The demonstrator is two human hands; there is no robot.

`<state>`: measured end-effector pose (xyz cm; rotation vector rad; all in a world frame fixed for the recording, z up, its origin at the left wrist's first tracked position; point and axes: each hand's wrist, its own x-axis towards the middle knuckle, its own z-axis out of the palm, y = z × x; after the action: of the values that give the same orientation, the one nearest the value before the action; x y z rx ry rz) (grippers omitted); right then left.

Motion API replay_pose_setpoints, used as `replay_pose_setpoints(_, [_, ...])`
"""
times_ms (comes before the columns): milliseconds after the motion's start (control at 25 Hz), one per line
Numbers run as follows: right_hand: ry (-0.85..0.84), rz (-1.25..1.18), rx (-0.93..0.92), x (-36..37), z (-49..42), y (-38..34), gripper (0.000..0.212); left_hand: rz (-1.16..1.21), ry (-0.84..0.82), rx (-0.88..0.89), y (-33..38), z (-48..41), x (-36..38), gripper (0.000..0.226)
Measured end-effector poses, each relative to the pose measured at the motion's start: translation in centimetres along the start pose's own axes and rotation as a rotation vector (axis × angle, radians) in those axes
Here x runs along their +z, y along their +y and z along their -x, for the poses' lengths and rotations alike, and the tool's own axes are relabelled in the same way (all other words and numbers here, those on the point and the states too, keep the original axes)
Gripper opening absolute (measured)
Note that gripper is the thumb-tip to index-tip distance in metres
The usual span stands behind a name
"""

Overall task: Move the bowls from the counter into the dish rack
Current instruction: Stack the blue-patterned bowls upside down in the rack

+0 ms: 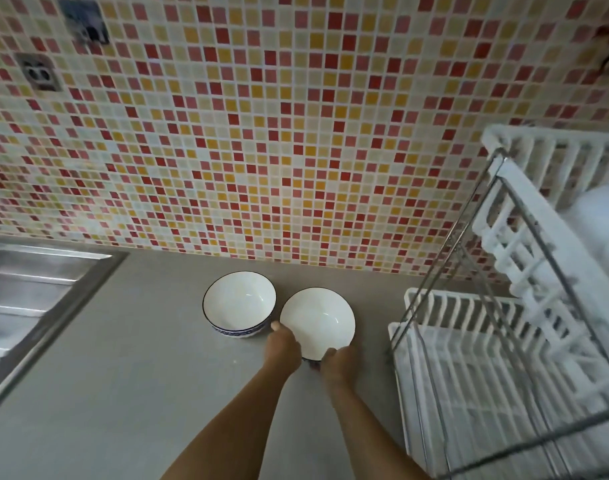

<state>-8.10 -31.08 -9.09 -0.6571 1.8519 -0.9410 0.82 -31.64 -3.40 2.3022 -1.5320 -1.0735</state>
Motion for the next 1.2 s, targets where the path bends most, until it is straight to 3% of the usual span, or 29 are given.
replay_pose_setpoints(280, [-0.015,-0.095,-0.347,-3.2,9.6,3.0,0.038,0.074,0.215,0.109,-3.8,8.2,-2.0,0.056])
replay_pose_setpoints(520, [-0.067,-0.067,-0.652,-7.5,21.3,-0.3,0.04,0.51,0.548,0.257,-5.2,19.9,-7.1,0.046])
replay_pose_setpoints(640, [-0.11,-0.114,-0.775,-10.1,27.3,-3.2,0.036,0.727,0.64,0.42,-4.8,25.9,-10.0,0.038])
replay_pose_setpoints(800, [-0.273,-0.31,-0.863,-15.4,34.5,-8.2,0.049,1.007,0.617,0.656,-2.6,32.6,-13.8,0.026])
replay_pose_setpoints(920, [-0.335,-0.424,-0.962,-20.1,37.4,-11.4,0.051,1.16,0.476,0.798,-0.4,36.9,-16.2,0.068])
replay_pose_setpoints(1040, [-0.332,-0.451,-1.098,-25.2,38.5,-13.3,0.037,1.06,0.341,0.907,2.2,40.3,-16.4,0.079])
replay_pose_setpoints(1200, [-0.374,-0.465,-1.194,-32.9,36.8,-14.2,0.046,0.961,0.253,1.032,7.6,42.7,-14.6,0.068])
